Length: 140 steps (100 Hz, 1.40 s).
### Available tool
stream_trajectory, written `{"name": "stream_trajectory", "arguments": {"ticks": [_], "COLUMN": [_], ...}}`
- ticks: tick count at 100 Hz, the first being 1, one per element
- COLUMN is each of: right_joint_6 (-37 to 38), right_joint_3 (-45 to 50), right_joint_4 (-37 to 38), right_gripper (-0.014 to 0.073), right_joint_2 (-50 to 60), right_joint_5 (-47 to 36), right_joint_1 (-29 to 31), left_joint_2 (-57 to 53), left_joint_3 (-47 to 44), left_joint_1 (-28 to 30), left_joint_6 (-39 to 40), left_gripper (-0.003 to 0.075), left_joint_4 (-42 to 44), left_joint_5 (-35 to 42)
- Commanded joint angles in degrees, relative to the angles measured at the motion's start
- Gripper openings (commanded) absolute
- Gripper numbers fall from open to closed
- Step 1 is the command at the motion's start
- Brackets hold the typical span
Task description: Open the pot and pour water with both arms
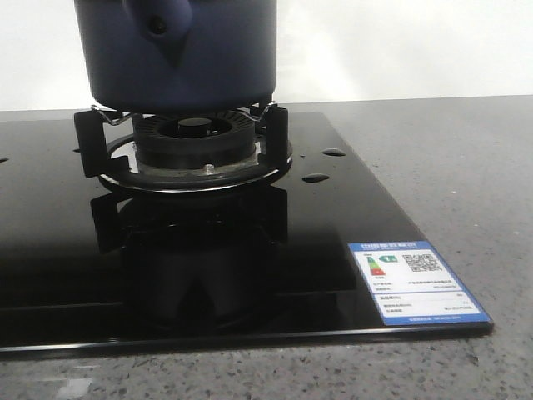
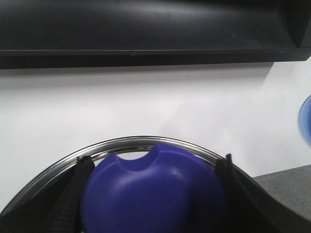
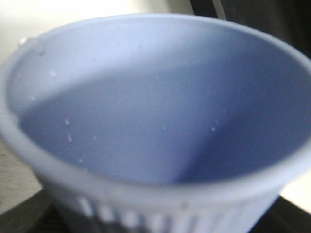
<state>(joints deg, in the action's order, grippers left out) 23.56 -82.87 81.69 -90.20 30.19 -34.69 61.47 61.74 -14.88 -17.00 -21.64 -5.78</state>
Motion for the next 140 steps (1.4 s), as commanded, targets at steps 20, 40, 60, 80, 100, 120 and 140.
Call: {"name": "stream_trajectory", "arguments": {"ticks": [20, 40, 60, 80, 100, 120, 140], "right_joint_6": [8.26, 16.66, 19.19, 19.19, 15.94, 13.91, 9.56], "right_joint_3": [2.39, 13.05, 27.11, 39.90, 46.69, 47.56, 47.56], "right_joint_4": [-22.11, -22.96, -29.46, -30.69, -30.69, -30.69, -31.74], "right_gripper": [0.0294, 0.0294, 0.0294, 0.0294, 0.0294, 0.0294, 0.0294], "right_joint_2": [10.79, 16.88, 19.87, 19.87, 18.37, 13.28, 8.99], "right_joint_5": [-19.39, -35.68, -54.07, -65.41, -66.03, -68.29, -71.67], "right_joint_1": [13.83, 25.53, 37.27, 47.08, 52.50, 53.30, 53.30], "left_joint_2": [-1.35, -1.35, -1.35, -1.35, -1.35, -1.35, -1.35], "left_joint_3": [2.18, 2.18, 2.18, 2.18, 2.18, 2.18, 2.18], "left_joint_1": [0.16, 0.16, -0.09, -0.09, -0.09, -0.09, -0.09], "left_joint_6": [0.02, 0.02, 0.02, 0.02, 0.02, 0.02, 0.02], "left_gripper": [0.0333, 0.0333, 0.0333, 0.0333, 0.0333, 0.0333, 0.0333], "left_joint_4": [0.62, 0.62, 0.62, 0.62, 0.62, 0.62, 0.62], "left_joint_5": [5.78, 6.09, 6.54, 6.54, 6.54, 6.54, 6.54]}}
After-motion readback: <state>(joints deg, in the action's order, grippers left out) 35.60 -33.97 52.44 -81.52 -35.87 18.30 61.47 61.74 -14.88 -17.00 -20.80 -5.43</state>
